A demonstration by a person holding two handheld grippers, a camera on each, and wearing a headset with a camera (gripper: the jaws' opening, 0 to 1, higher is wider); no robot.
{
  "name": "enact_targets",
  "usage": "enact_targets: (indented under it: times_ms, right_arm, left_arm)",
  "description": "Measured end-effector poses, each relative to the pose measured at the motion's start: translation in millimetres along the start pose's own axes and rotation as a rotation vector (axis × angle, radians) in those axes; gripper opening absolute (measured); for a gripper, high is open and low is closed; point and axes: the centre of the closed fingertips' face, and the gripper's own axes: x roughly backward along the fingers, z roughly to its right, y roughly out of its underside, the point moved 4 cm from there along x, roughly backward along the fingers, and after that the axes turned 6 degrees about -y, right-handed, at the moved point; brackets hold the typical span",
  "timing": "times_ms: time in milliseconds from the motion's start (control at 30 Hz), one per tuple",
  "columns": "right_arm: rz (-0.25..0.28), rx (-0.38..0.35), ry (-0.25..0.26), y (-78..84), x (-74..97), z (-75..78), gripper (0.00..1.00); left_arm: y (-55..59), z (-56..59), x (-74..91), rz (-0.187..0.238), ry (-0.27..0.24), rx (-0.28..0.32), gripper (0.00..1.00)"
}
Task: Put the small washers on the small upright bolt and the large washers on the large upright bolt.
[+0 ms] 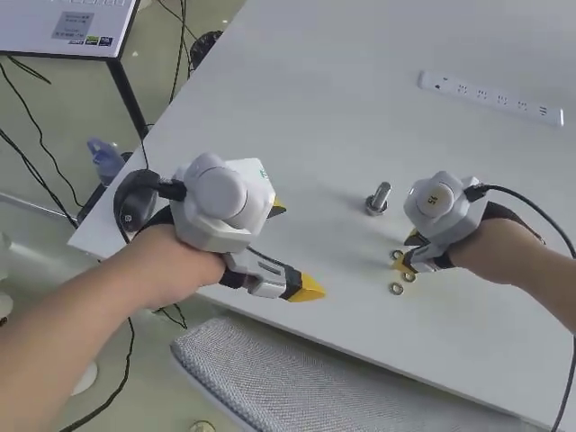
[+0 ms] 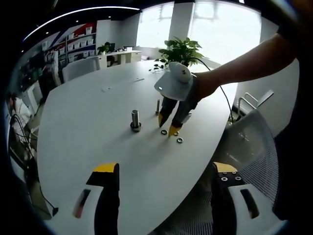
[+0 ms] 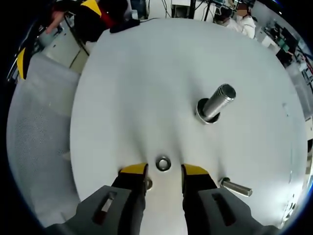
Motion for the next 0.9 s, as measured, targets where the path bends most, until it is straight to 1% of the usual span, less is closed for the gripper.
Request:
enact_targets:
  times_ms: [167,267,400,667,733,767,800,833,900]
  right_arm:
    - [0.010,-0.011,0.006,-0.7,-0.2,-0.6,0.28]
    - [0.010,-0.008,0.007,-1.1,-0.6,-1.7,0.25]
    - [-0.005,0.010,0.009,-1.4,-1.0,-3.2,0.17]
    - [-0.024,0.029,0.009,-1.5,-1.8,-2.7,0.15]
    - [-0.051,0.034,0.016,-3.0,-2.8,-3.1,0.15]
    - [-0.078,0.038,0.019,-4.2,-3.3,-3.1,0.15]
    - [-0.092,0.037,0.017,-4.8,-3.6,-2.8,0.15]
    - [-0.113,0.014,0.011,-5.5,-3.9,-1.5,0.15]
    - [-0.141,0.009,0.007,-6.9,-4.6,0.6,0.14]
  left_arm:
    - [2.8,-0.1,-1.4,-0.009,0.005,-0.002,0.76]
    - [2.6,-1.6,-1.3,-0.002,0.003,0.005,0.76]
    - [3.6,-1.5,0.3,-0.005,-0.001,0.006,0.76]
    - [3.8,-1.7,1.0,-0.004,-0.003,0.009,0.75]
    - [3.3,-1.8,0.9,-0.003,-0.005,0.008,0.75]
    - [3.1,-1.5,0.9,-0.002,-0.004,0.008,0.75]
    - [2.9,-1.4,0.9,-0.001,-0.004,0.010,0.75]
    - [3.0,-1.5,1.0,-0.001,-0.004,0.012,0.75]
    - [3.3,-2.1,0.8,-0.001,-0.005,0.013,0.75]
